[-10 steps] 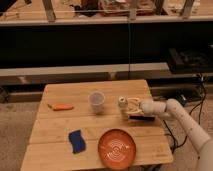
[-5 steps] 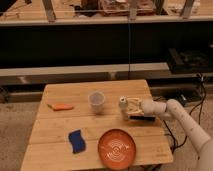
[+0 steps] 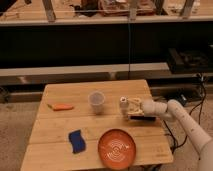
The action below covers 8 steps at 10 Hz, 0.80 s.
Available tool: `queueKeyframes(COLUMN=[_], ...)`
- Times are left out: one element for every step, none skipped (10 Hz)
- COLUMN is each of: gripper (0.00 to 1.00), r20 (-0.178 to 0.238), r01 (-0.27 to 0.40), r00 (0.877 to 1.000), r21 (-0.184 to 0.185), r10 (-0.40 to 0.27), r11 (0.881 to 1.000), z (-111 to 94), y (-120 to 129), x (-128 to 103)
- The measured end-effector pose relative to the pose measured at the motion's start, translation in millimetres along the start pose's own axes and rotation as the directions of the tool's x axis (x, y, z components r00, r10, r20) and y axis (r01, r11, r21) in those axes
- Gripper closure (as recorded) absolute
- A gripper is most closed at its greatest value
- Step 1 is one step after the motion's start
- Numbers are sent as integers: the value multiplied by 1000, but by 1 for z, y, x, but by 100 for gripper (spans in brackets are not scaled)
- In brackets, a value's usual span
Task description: Stand the bottle upright
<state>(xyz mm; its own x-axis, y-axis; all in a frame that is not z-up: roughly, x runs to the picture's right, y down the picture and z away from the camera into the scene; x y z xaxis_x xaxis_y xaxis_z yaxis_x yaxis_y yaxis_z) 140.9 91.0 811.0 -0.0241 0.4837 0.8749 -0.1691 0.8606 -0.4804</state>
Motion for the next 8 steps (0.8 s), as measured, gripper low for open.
queueKeyframes(gripper=[84,82,76,66,62,62,62,62], r20=[0,1,2,5,7,8,10,12], r01=[0,1,2,2,1,0,-1,-3], r00=[1000,1000,1000,1000,1000,1000,1000,1000], r21=[0,-1,-2,-3,-3,-4,-4,-4], r10=[0,-1,-2,-2,-1,0,1,3], r11=[1000,1000,1000,1000,1000,1000,1000,1000], z=[-1,-1,-1,-1,-2,-2,-2,-2], y=[0,0,0,-1,-1,0,-1,-1], x=[0,-1,-1,-1,0,0,0,0])
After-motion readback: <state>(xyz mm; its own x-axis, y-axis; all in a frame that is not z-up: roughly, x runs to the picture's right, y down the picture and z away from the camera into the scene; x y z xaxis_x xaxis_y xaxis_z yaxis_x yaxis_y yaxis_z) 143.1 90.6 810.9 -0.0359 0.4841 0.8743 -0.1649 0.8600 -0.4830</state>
